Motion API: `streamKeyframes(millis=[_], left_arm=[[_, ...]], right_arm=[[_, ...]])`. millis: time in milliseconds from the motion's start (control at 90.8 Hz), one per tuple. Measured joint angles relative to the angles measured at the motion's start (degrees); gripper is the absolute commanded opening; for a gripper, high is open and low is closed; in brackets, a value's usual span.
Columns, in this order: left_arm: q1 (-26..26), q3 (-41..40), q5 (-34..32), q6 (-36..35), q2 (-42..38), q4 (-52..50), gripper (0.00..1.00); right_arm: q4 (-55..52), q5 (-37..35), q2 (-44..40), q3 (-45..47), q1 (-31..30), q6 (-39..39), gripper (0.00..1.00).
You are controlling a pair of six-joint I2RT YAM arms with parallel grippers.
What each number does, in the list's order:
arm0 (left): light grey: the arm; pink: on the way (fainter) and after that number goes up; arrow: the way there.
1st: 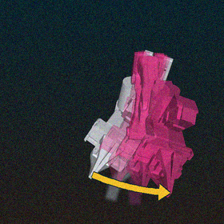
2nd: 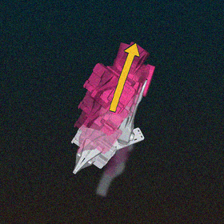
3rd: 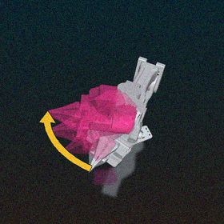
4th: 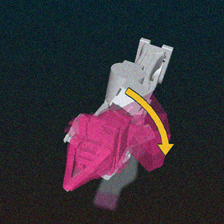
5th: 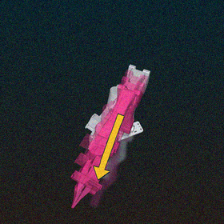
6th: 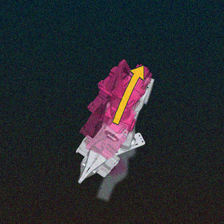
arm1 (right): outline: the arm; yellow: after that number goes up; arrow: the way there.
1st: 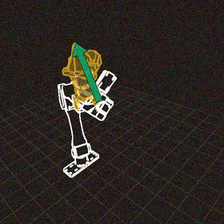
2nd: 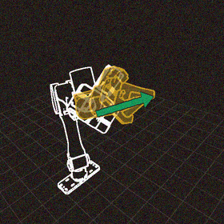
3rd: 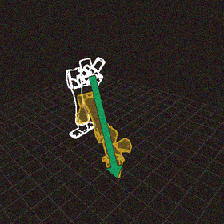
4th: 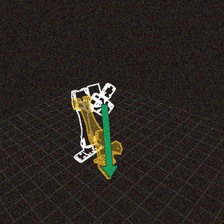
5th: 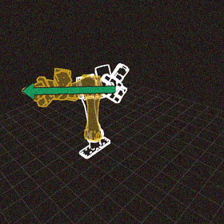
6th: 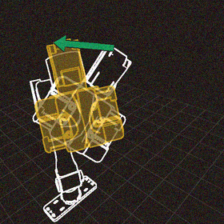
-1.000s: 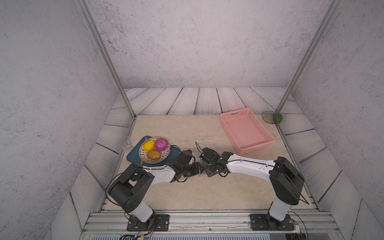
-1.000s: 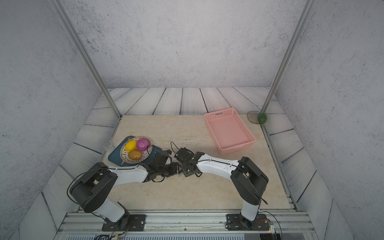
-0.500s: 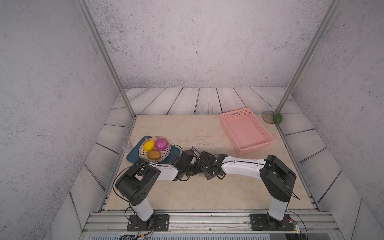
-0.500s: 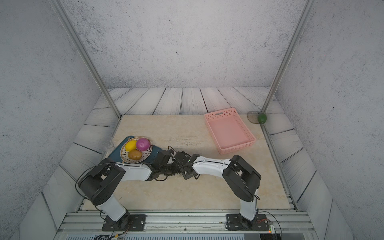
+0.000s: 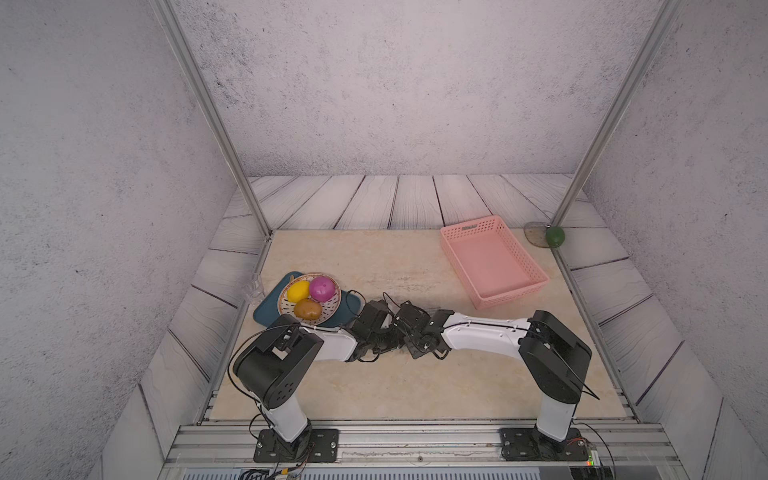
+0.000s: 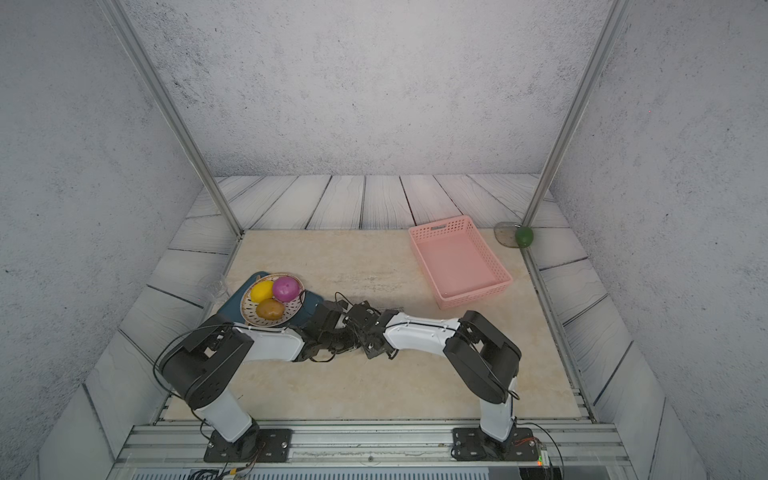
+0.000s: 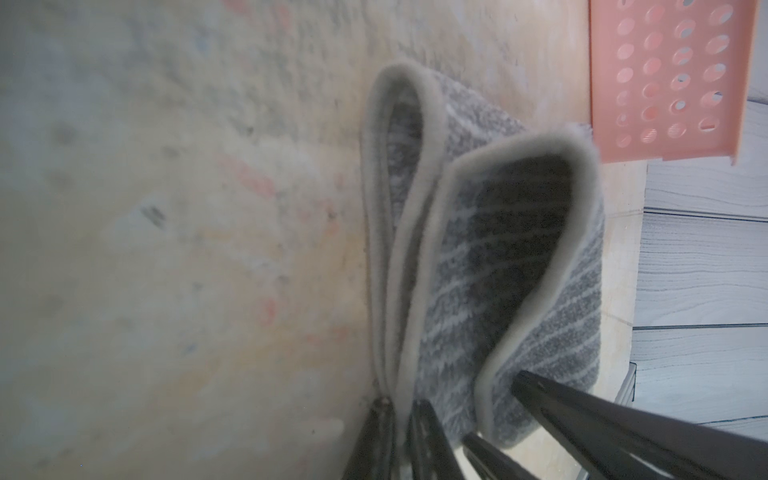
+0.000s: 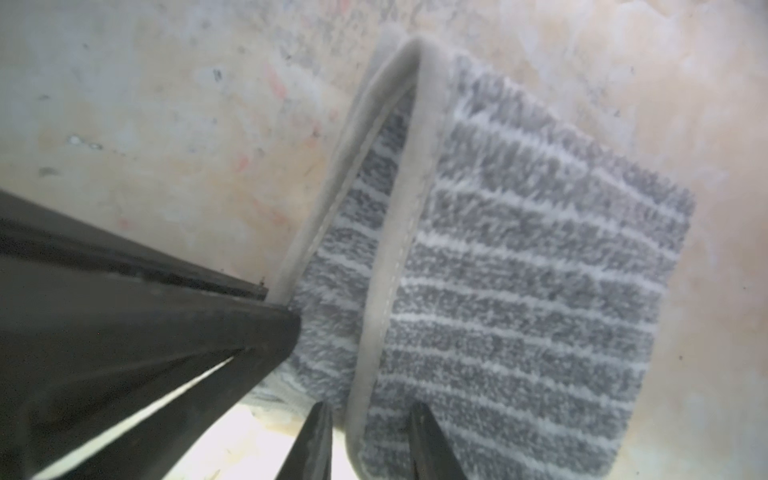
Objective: Fold the square dishcloth
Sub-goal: Fold the cleaning item at the center of the board.
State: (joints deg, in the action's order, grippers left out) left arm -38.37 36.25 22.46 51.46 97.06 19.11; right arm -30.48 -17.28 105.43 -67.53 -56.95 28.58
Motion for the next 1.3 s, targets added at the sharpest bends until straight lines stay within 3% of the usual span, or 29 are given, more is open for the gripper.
streamKeyframes(millis=[275, 716, 1299], left_arm=[[0.00, -0.02, 0.02, 0.02, 0.00, 0.04, 0.17], [0.00, -0.79, 0.07, -0.02, 0.00, 1.44, 0.16], [-0.02, -1.86, 0.28, -0.17, -0.04, 3.43, 0.14]], right_arm=[[0.31, -1.05, 0.17, 0.00, 0.00, 1.05, 0.00], [1.16, -0.50, 0.09, 0.00, 0.02, 1.44, 0.00], [8.85, 10.64, -2.47, 0.50, 2.64, 1.44, 0.00]])
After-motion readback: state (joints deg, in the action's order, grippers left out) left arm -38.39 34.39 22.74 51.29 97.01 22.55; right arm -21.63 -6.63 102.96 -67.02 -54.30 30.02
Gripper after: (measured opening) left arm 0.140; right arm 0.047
